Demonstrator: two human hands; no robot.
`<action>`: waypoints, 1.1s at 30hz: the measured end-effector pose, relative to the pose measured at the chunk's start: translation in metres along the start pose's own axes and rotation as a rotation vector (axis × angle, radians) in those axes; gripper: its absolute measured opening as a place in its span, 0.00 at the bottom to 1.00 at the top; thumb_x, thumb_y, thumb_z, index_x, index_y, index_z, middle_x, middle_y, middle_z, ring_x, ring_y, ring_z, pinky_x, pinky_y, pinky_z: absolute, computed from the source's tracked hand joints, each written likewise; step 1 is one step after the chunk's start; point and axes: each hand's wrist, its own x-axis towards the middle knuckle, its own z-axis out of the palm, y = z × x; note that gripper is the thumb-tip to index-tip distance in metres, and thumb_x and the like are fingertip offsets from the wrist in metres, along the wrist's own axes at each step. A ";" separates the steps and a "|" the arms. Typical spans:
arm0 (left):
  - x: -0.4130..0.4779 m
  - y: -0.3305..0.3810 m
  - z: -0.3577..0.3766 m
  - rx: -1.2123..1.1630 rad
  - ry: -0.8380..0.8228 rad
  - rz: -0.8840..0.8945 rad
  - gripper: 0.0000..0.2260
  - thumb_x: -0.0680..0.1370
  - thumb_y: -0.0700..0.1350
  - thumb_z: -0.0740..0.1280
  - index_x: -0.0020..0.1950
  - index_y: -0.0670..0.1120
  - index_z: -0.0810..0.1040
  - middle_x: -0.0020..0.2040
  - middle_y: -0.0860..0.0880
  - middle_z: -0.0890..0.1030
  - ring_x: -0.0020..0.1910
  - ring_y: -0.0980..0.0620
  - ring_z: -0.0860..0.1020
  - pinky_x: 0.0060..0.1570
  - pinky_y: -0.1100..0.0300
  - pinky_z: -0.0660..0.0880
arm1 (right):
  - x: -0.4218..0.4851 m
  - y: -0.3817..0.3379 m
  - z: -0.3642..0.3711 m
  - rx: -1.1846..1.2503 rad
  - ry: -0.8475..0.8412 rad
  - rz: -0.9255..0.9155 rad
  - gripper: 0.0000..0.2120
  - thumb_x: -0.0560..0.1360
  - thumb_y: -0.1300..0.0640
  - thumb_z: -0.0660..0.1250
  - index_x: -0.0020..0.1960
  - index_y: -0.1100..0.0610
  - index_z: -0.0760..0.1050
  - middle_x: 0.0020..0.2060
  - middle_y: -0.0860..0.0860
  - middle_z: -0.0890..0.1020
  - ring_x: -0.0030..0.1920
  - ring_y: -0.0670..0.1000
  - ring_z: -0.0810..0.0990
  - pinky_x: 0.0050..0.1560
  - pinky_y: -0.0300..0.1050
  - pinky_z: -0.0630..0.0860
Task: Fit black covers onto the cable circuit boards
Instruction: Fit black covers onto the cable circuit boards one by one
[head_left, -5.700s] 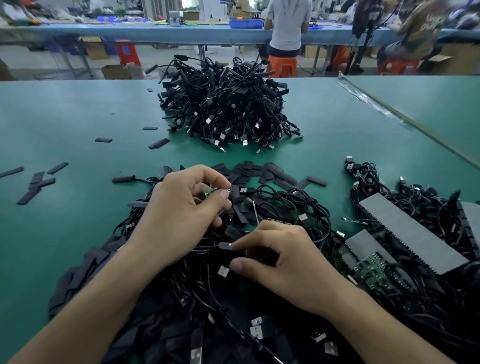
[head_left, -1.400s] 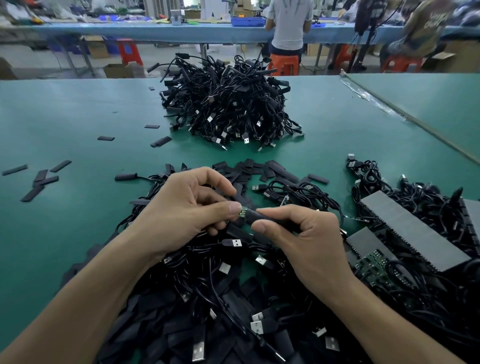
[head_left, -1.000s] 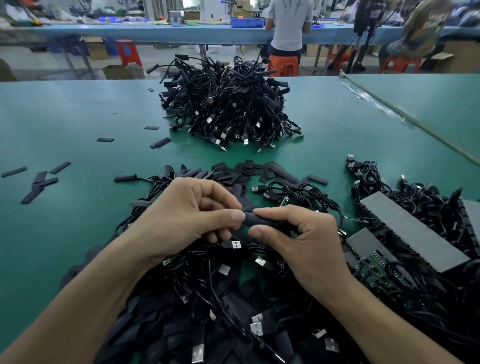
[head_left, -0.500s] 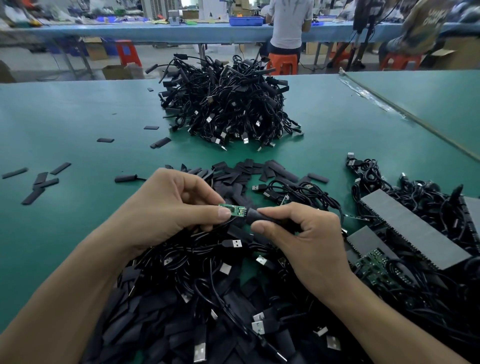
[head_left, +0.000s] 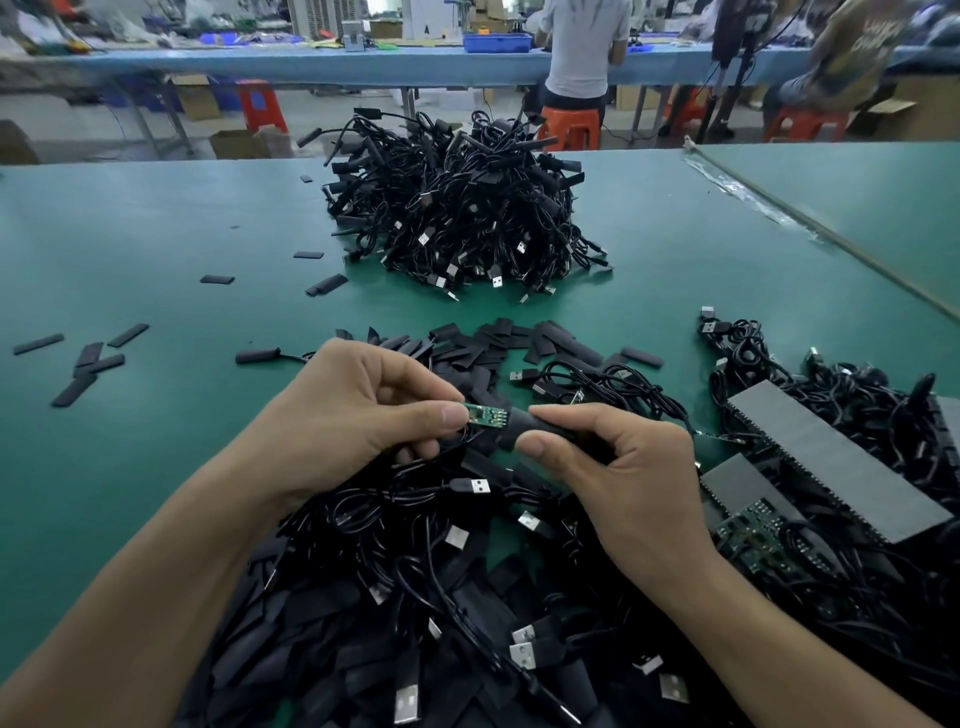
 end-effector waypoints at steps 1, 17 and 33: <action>0.000 0.000 0.001 -0.002 -0.004 0.003 0.11 0.63 0.49 0.77 0.43 0.47 0.87 0.32 0.46 0.84 0.28 0.58 0.80 0.29 0.68 0.76 | 0.000 0.001 0.000 -0.002 -0.002 0.002 0.11 0.66 0.45 0.75 0.48 0.41 0.83 0.41 0.36 0.85 0.42 0.37 0.84 0.44 0.29 0.76; 0.003 -0.009 0.016 0.015 0.049 0.089 0.10 0.66 0.53 0.74 0.44 0.52 0.86 0.35 0.45 0.85 0.32 0.55 0.82 0.32 0.68 0.76 | -0.001 0.002 0.000 -0.216 -0.001 -0.167 0.13 0.70 0.51 0.76 0.52 0.54 0.85 0.43 0.31 0.79 0.45 0.34 0.82 0.46 0.26 0.74; 0.000 -0.008 0.012 0.093 -0.024 0.113 0.12 0.72 0.37 0.76 0.48 0.54 0.86 0.39 0.49 0.86 0.36 0.54 0.84 0.40 0.68 0.77 | 0.000 0.002 0.000 -0.214 -0.013 -0.190 0.12 0.71 0.52 0.75 0.51 0.56 0.85 0.42 0.42 0.85 0.44 0.38 0.82 0.47 0.26 0.73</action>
